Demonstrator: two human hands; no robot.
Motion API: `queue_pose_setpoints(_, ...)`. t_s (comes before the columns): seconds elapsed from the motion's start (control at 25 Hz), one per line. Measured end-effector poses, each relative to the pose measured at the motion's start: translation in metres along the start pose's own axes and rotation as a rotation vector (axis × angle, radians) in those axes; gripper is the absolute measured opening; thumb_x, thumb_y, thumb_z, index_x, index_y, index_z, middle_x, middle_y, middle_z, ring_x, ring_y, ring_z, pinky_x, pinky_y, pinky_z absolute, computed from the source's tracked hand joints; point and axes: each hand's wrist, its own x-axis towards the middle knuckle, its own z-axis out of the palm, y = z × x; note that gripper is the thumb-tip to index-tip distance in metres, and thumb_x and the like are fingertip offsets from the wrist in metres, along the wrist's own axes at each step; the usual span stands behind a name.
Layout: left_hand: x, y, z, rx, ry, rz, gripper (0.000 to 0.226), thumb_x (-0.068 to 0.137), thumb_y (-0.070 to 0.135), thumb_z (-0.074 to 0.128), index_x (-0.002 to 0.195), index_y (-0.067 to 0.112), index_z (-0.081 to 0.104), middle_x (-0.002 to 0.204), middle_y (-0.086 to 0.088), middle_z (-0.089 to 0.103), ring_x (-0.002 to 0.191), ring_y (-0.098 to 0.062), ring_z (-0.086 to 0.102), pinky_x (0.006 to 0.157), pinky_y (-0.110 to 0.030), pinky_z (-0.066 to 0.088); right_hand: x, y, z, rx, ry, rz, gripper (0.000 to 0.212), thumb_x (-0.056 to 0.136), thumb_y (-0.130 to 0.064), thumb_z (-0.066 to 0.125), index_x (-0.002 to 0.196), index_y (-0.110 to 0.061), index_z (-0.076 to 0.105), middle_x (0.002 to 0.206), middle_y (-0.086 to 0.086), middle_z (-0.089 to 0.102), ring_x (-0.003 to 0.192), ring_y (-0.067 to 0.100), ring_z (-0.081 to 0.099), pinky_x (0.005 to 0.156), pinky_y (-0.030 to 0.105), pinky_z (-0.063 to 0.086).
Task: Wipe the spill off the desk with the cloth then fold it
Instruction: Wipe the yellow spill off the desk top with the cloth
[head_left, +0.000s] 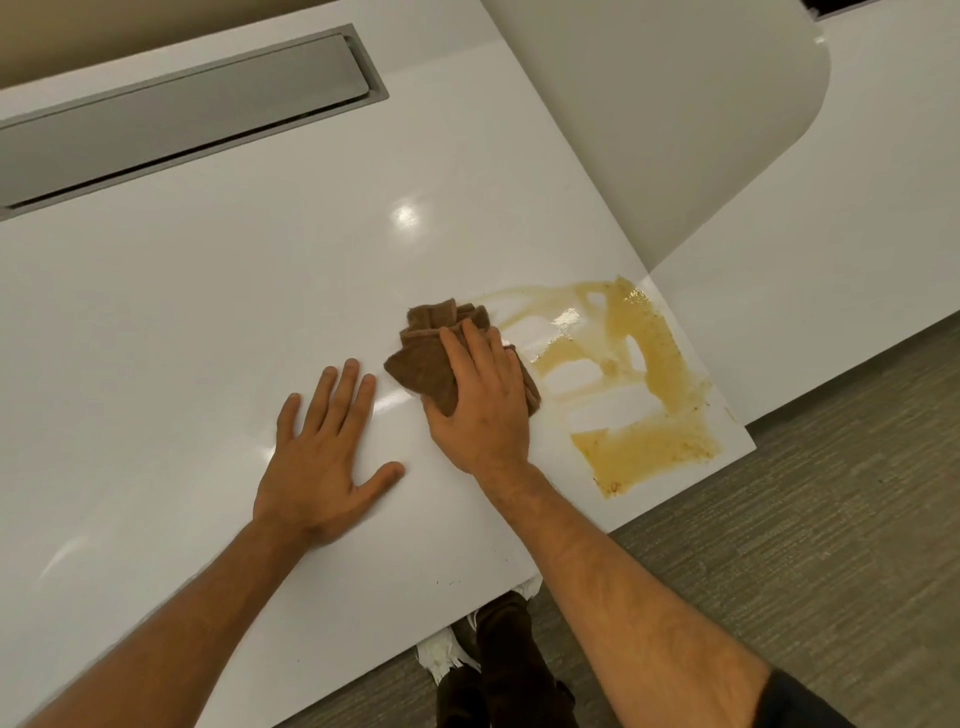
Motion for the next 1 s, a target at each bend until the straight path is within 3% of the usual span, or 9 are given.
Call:
queue_pose_setpoints(0.24, -0.001, 0.000, -0.001, -0.149, 0.057, -0.029, 0.101, 0.094, 0.080, 0.024, 0.166, 0.020, -0.015, 0.176, 0.004, -0.016, 0.162, -0.013, -0.011, 0.132, -0.044, -0.003, 0.019, -0.011, 0.006, -0.017, -0.110, -0.150, 0.069, 0.085, -0.039, 0.070, 0.149, -0.025, 0.049, 0.158, 0.011, 0.044, 0.147, 0.041, 0.034, 0.121, 0.056, 0.025)
queue_pose_setpoints(0.44, -0.002, -0.003, -0.001, -0.265, 0.105, -0.006, 0.103, 0.093, 0.081, 0.031, 0.166, 0.025, -0.015, 0.176, 0.007, -0.012, 0.163, -0.012, -0.008, 0.132, -0.045, 0.000, -0.026, -0.024, 0.011, -0.091, -0.151, -0.255, 0.073, 0.093, -0.064, 0.047, 0.156, -0.030, 0.035, 0.163, 0.011, 0.033, 0.148, 0.042, 0.029, 0.122, 0.057, 0.021)
queue_pose_setpoints(0.52, -0.003, -0.003, -0.002, -0.282, 0.091, 0.019, 0.107, 0.089, 0.086, 0.032, 0.166, 0.027, -0.014, 0.177, 0.008, -0.008, 0.163, -0.010, -0.007, 0.132, -0.041, -0.005, -0.044, -0.025, 0.010, -0.089, -0.151, -0.249, 0.067, 0.098, -0.061, 0.040, 0.157, -0.031, 0.033, 0.165, 0.011, 0.030, 0.149, 0.041, 0.029, 0.122, 0.058, 0.022)
queue_pose_setpoints(0.6, -0.005, -0.002, -0.002, -0.278, 0.090, 0.019, 0.107, 0.087, 0.089, 0.027, 0.166, 0.029, -0.015, 0.176, 0.009, -0.009, 0.162, -0.008, -0.008, 0.131, -0.037, -0.008, -0.059, -0.018, 0.003, -0.067, -0.143, -0.245, 0.062, 0.098, -0.053, 0.046, 0.155, -0.030, 0.037, 0.164, 0.012, 0.032, 0.147, 0.040, 0.032, 0.121, 0.057, 0.025)
queue_pose_setpoints(0.72, -0.005, -0.002, -0.002, -0.254, 0.102, -0.007, 0.104, 0.091, 0.086, 0.022, 0.166, 0.025, -0.016, 0.176, 0.007, -0.013, 0.162, -0.008, -0.012, 0.131, -0.033, -0.009, -0.087, -0.008, -0.011, -0.089, -0.087, -0.210, 0.056, 0.091, -0.036, 0.059, 0.146, -0.028, 0.048, 0.151, 0.010, 0.047, 0.122, 0.032, 0.050, 0.101, 0.047, 0.047)
queue_pose_setpoints(0.8, -0.006, 0.000, -0.002, -0.205, 0.114, -0.019, 0.103, 0.093, 0.083, 0.021, 0.166, 0.020, -0.014, 0.177, 0.003, -0.011, 0.162, -0.011, -0.012, 0.131, -0.035, -0.007, -0.099, -0.006, -0.023, 0.002, -0.038, -0.067, 0.054, 0.088, -0.026, 0.065, 0.141, -0.026, 0.053, 0.140, 0.007, 0.054, 0.106, 0.025, 0.052, 0.084, 0.043, 0.054)
queue_pose_setpoints(0.88, -0.005, 0.001, -0.002, -0.164, 0.100, -0.026, 0.103, 0.093, 0.082, 0.019, 0.167, 0.017, -0.012, 0.177, 0.000, -0.011, 0.162, -0.012, -0.012, 0.132, -0.039, -0.006, -0.099, -0.007, -0.035, 0.220, -0.013, 0.095, 0.057, 0.086, -0.021, 0.068, 0.141, -0.026, 0.053, 0.136, 0.002, 0.055, 0.108, 0.022, 0.051, 0.084, 0.039, 0.054)
queue_pose_setpoints(1.0, -0.004, 0.001, -0.002, -0.128, 0.079, -0.036, 0.103, 0.093, 0.082, 0.016, 0.167, 0.015, -0.011, 0.177, -0.002, -0.011, 0.162, -0.014, -0.014, 0.132, -0.045, -0.005, -0.075, -0.011, -0.054, 0.369, 0.132, 0.120, 0.059, 0.087, -0.031, 0.059, 0.145, -0.032, 0.049, 0.138, -0.006, 0.053, 0.114, 0.016, 0.048, 0.089, 0.019, 0.043)
